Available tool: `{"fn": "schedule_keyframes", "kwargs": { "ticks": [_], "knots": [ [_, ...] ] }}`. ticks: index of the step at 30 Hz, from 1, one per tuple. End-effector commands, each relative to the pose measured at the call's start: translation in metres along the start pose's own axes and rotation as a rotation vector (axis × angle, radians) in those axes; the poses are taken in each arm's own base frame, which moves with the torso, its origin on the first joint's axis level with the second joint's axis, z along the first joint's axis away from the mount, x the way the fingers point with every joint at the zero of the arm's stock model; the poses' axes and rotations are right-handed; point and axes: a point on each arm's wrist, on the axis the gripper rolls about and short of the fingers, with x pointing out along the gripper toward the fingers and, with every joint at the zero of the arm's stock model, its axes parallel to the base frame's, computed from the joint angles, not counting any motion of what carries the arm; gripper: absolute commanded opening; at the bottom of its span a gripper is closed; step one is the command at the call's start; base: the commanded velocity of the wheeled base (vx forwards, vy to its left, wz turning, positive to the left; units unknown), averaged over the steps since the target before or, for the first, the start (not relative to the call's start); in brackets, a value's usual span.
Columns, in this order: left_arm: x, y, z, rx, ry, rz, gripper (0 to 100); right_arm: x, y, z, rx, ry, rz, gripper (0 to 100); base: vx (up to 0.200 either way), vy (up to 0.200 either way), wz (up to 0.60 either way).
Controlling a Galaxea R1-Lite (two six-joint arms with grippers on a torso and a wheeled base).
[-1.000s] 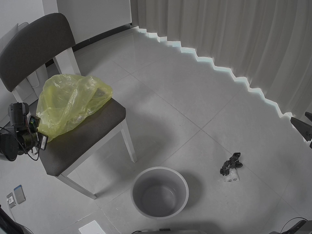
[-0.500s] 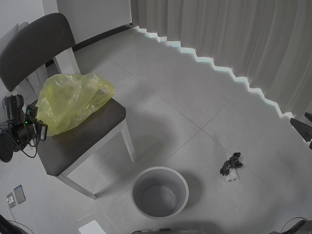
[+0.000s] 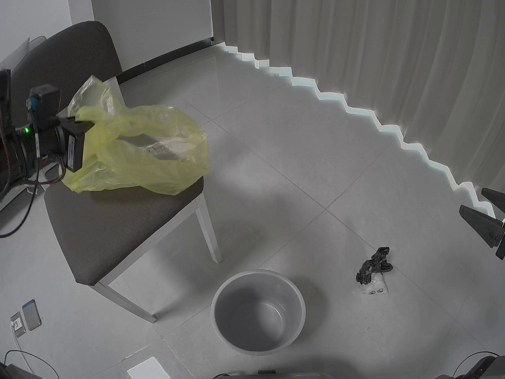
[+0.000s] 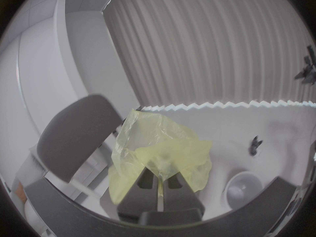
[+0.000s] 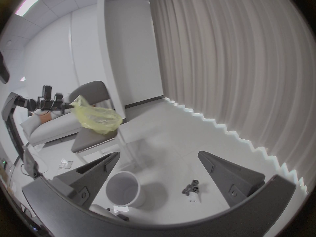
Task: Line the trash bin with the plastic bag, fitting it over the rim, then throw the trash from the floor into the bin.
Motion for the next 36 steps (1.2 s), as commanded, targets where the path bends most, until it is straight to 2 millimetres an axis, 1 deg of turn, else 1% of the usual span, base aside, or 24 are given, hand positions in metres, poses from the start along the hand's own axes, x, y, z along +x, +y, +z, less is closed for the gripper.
{"fn": "schedule_keyframes", "kwargs": {
  "ticks": [1, 3, 8, 13, 17, 22, 24, 28, 32, 36],
  "knots": [
    [-0.038, -0.016, 0.048, 0.01, -0.204, -0.162, 0, 0.007, 0.017, 0.007, -0.019, 0.002, 0.154, 100, 0.0, 0.0, 0.0],
    [-0.041, -0.022, 0.052, 0.017, -0.23, -0.232, 0, 0.012, 0.019, 0.007, -0.02, 0.017, 0.172, 100, 0.0, 0.0, 0.0],
    [-0.045, -0.033, 0.06, 0.036, -0.229, -0.361, 0, 0.028, 0.02, 0.017, -0.013, 0.031, 0.183, 100, 0.0, 0.0, 0.0],
    [-0.044, -0.042, 0.057, 0.043, -0.225, -0.453, 0, 0.045, 0.019, 0.036, 0.021, 0.017, 0.179, 100, 0.0, 0.0, 0.0],
    [-0.042, -0.051, 0.056, 0.049, -0.23, -0.519, 0, 0.064, 0.017, 0.056, 0.084, 0.0, 0.165, 100, 0.0, 0.0, 0.0],
    [-0.04, -0.059, 0.06, 0.054, -0.244, -0.556, 0, 0.084, 0.017, 0.064, 0.091, 0.025, 0.16, 100, 0.0, 0.0, 0.0],
    [-0.041, -0.06, 0.06, 0.054, -0.246, -0.56, 0, 0.092, 0.016, 0.067, 0.096, 0.034, 0.159, 100, 0.0, 0.0, 0.0],
    [-0.043, -0.061, 0.06, 0.056, -0.253, -0.57, 0, 0.106, 0.017, 0.065, 0.102, 0.073, 0.159, 100, 0.0, 0.0, 0.0],
    [-0.043, -0.061, 0.061, 0.055, -0.258, -0.568, 0, 0.112, 0.017, 0.058, 0.107, 0.126, 0.157, 100, 0.0, 0.0, 0.0],
    [-0.043, -0.061, 0.061, 0.053, -0.258, -0.569, 0, 0.113, 0.017, 0.053, 0.112, 0.162, 0.156, 100, 0.0, 0.0, 0.0]
  ]
}}
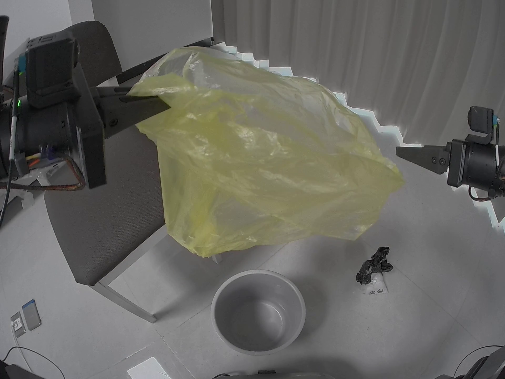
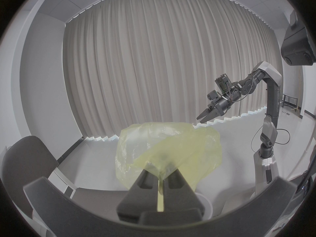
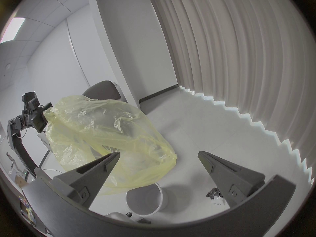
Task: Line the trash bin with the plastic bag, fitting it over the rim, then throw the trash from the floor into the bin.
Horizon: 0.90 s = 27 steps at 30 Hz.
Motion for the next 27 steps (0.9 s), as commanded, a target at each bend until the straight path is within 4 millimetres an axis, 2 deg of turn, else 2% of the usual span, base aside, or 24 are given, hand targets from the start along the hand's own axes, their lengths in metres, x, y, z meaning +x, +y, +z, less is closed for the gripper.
{"fn": "schedule_keyframes", "kwargs": {
  "ticks": [1, 5, 11, 12, 14, 18, 27],
  "knots": [
    [0.001, 0.0, 0.001, 0.001, -0.008, 0.002, 0, 0.009, -0.002, -0.009, 0.019, 0.056, -0.002, 100, 0.0, 0.0, 0.0],
    [0.004, 0.002, 0.003, 0.006, -0.029, 0.011, 0, 0.012, 0.003, -0.024, 0.036, 0.138, 0.019, 100, 0.0, 0.0, 0.0],
    [0.003, 0.002, 0.007, 0.011, -0.054, 0.006, 0, 0.045, 0.001, -0.043, 0.064, 0.238, 0.02, 100, 0.0, 0.0, 0.0],
    [0.003, 0.002, 0.007, 0.011, -0.054, 0.006, 0, 0.046, 0.001, -0.044, 0.066, 0.24, 0.021, 100, 0.0, 0.0, 0.0],
    [0.001, 0.002, 0.009, 0.012, -0.06, 0.003, 0, 0.061, 0.0, -0.043, 0.104, 0.224, 0.024, 100, 0.0, 0.0, 0.0],
    [0.001, 0.002, 0.009, 0.012, -0.06, 0.003, 0, 0.08, -0.003, -0.04, 0.132, 0.184, 0.036, 100, 0.0, 0.0, 0.0],
    [0.001, 0.004, 0.008, 0.011, -0.054, 0.016, 0, 0.079, 0.003, -0.06, 0.145, 0.273, 0.097, 100, 0.0, 0.0, 0.0]
  ]
}}
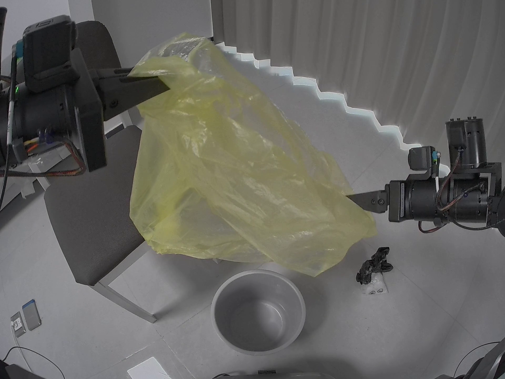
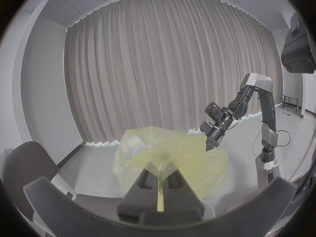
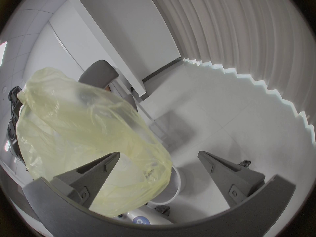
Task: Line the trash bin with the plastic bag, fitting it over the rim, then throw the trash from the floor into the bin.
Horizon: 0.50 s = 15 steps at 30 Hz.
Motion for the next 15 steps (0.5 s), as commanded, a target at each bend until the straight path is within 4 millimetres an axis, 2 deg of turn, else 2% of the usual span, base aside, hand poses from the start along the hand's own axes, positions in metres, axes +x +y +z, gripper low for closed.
{"fn": "schedule_keyframes", "kwargs": {
  "ticks": [1, 15],
  "knots": [
    [0.0, 0.001, -0.001, 0.0, 0.003, 0.006, 0, 0.004, 0.0, -0.009, 0.005, 0.039, 0.002, 100, 0.0, 0.0, 0.0],
    [0.009, 0.003, 0.0, 0.003, -0.009, 0.011, 0, 0.008, 0.003, -0.022, 0.009, 0.115, 0.024, 100, 0.0, 0.0, 0.0]
  ]
}}
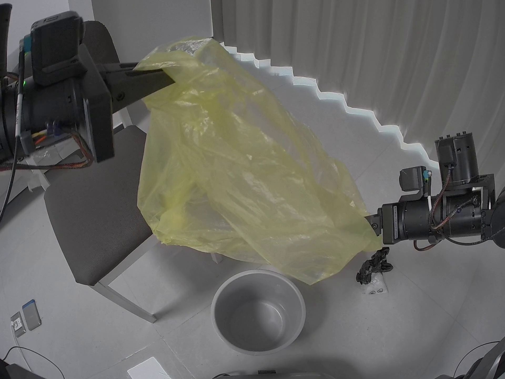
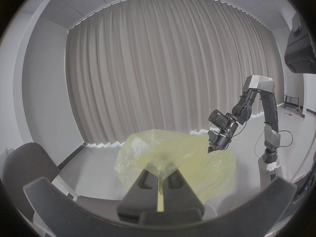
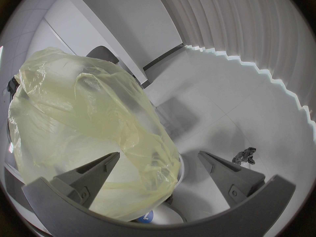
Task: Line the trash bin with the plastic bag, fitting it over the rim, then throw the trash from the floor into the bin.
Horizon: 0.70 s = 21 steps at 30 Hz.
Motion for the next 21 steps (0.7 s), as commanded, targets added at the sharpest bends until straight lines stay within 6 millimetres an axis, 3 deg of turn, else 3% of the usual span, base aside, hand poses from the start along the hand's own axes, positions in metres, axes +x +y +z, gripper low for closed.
{"fn": "schedule_keyframes", "kwargs": {
  "ticks": [1, 15, 18, 19, 21],
  "knots": [
    [0.002, 0.0, -0.001, -0.001, 0.005, -0.003, 0, -0.001, 0.002, 0.0, -0.003, -0.001, 0.006, 0, 0.0, 0.0, 0.0],
    [0.008, 0.0, 0.0, -0.005, 0.009, -0.002, 0, 0.0, 0.002, -0.008, 0.001, 0.027, 0.001, 0, 0.0, 0.0, 0.0],
    [0.017, -0.002, -0.012, -0.036, 0.083, 0.031, 0, 0.001, -0.005, -0.014, 0.014, 0.047, -0.024, 0, 0.0, 0.0, 0.0],
    [0.025, -0.012, -0.032, -0.087, 0.199, 0.128, 0, 0.001, -0.012, -0.02, 0.03, 0.063, -0.046, 0, 0.0, 0.0, 0.0],
    [0.031, -0.025, -0.04, -0.144, 0.253, 0.187, 0, -0.001, -0.016, -0.025, 0.038, 0.078, -0.059, 0, 0.0, 0.0, 0.0]
  ]
}}
